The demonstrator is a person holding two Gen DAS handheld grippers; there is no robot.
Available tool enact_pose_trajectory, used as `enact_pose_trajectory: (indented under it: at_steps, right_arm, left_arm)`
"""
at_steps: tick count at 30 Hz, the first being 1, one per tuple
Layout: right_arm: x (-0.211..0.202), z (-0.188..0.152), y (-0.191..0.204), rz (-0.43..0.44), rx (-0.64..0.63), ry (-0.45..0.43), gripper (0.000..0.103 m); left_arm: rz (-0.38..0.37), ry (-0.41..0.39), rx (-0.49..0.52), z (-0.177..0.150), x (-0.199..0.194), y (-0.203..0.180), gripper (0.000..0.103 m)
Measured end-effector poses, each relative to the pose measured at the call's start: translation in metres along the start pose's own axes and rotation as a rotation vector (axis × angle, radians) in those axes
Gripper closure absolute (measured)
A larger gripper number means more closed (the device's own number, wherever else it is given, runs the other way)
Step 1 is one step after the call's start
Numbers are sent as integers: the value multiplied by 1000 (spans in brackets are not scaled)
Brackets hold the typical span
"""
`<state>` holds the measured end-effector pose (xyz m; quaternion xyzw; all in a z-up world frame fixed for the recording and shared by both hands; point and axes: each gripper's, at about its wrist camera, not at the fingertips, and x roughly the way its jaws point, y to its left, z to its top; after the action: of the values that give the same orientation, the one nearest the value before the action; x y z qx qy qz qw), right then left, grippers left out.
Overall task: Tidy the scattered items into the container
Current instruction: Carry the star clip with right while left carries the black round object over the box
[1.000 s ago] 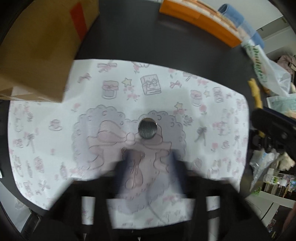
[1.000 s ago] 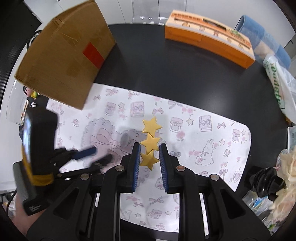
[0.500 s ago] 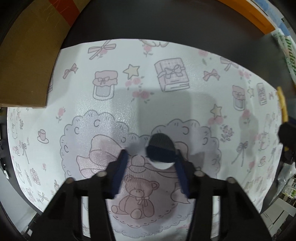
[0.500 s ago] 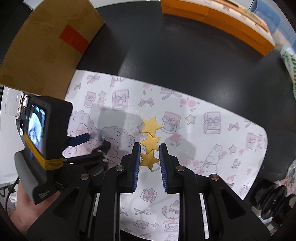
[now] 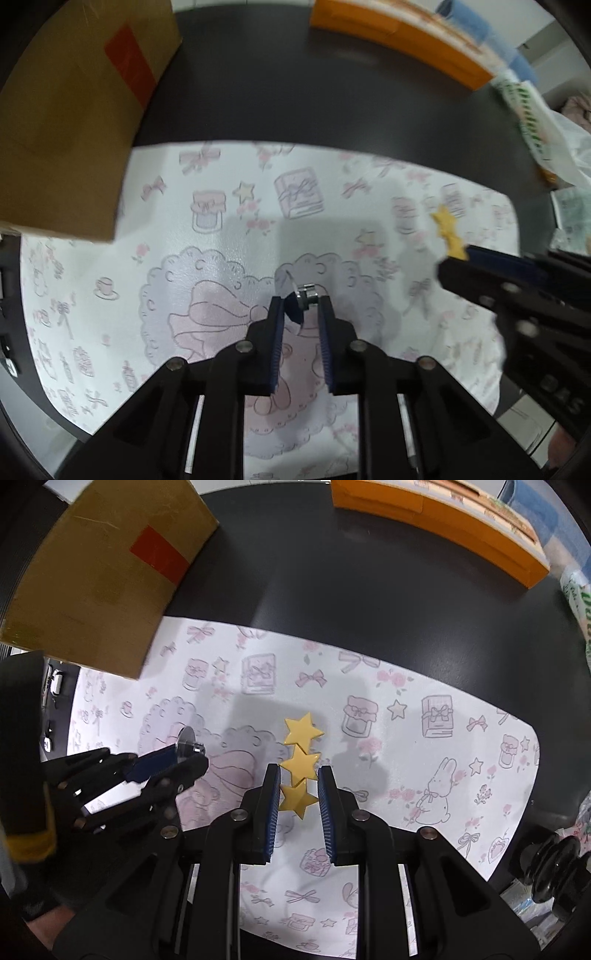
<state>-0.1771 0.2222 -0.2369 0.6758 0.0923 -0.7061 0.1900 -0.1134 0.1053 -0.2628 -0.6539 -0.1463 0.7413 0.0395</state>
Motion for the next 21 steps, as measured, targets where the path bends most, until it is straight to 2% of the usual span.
enact_pose_trajectory:
  at_steps: [8, 21]
  right_arm:
    - [-41, -2, 31, -16, 2, -57, 82]
    - [-116, -4, 88, -41, -5, -175, 82]
  left_arm:
    - [-54, -79, 24, 6, -68, 7, 85]
    - [-101, -213, 21, 7, -154, 45, 85]
